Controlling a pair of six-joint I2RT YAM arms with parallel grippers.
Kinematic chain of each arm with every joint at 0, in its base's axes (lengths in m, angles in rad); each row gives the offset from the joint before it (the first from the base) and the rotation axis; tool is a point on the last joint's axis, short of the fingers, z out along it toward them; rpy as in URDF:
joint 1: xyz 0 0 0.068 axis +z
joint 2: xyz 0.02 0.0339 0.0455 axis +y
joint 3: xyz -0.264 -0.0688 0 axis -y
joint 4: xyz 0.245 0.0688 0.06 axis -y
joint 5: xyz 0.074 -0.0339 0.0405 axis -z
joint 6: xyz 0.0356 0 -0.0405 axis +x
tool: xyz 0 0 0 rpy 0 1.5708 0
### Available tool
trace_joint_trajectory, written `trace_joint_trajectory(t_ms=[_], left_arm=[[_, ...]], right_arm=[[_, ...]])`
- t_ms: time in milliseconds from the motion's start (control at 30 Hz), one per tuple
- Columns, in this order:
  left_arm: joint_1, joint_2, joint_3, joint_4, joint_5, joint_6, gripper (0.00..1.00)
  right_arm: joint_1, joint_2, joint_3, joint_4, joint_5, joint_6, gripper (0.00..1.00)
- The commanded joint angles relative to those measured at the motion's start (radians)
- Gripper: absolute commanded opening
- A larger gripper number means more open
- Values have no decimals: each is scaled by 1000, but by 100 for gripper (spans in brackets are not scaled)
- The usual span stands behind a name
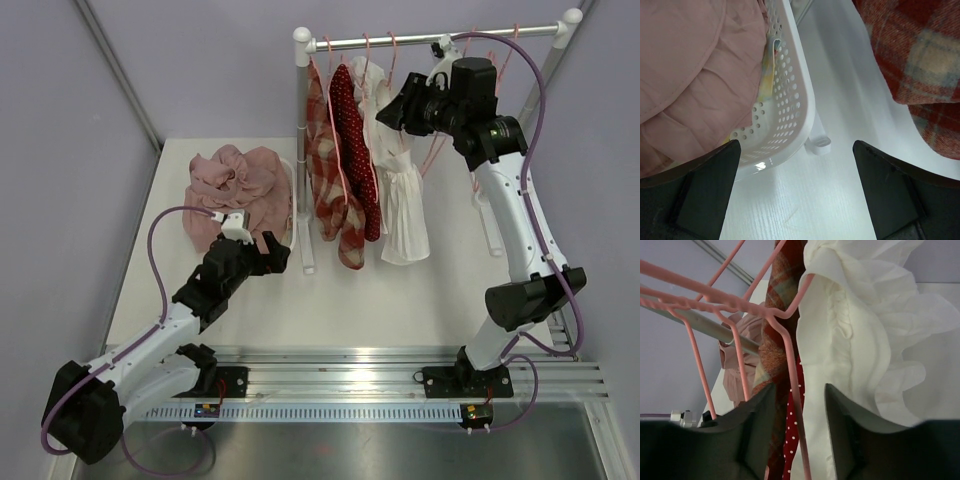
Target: Remove the skirt from the hanger
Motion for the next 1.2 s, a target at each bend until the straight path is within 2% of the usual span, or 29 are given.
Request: trace_joint_trajectory(t_ms=[0, 33, 133, 167, 267, 433, 567, 667, 733, 867, 933, 1067, 1167], left_arm=[[-4, -22, 18, 82, 11, -10, 99], [-5, -21, 18, 82, 14, -10, 99], [-4, -18, 18, 83, 19, -7, 99], [-5, -16, 18, 85, 20, -7, 99], [-4, -16, 18, 90, 25, -4, 99], [-33, -8, 81, 27, 31, 46, 99], [-146, -16, 273, -100, -117, 112, 99], [-212, -21, 396, -175, -157, 158, 99], [-241, 4, 533, -217, -147, 198, 99], [-315, 114, 775, -310, 52, 258, 99], [-361, 187, 899, -332, 101, 295, 99], [-461, 284, 1005, -264, 264, 375, 99], [-467, 364, 1073, -225, 298, 421, 99]], right_arm=[[27, -4, 18, 62, 25, 7, 46], [32, 0, 22, 60, 34, 9, 37], [44, 6, 50, 54, 54, 13, 26], [49, 10, 70, 49, 59, 13, 16], [61, 29, 145, -1, 88, -7, 0], [64, 15, 211, -49, 123, -42, 0], [64, -32, 214, -49, 149, -50, 0], [64, -49, 235, -56, 163, -53, 0], [64, -56, 249, -67, 163, -50, 0], [64, -85, 226, -66, 160, -33, 0], [64, -100, 193, -56, 157, -22, 0], [64, -163, 127, -43, 157, -1, 0], [64, -204, 85, -44, 148, 16, 0]])
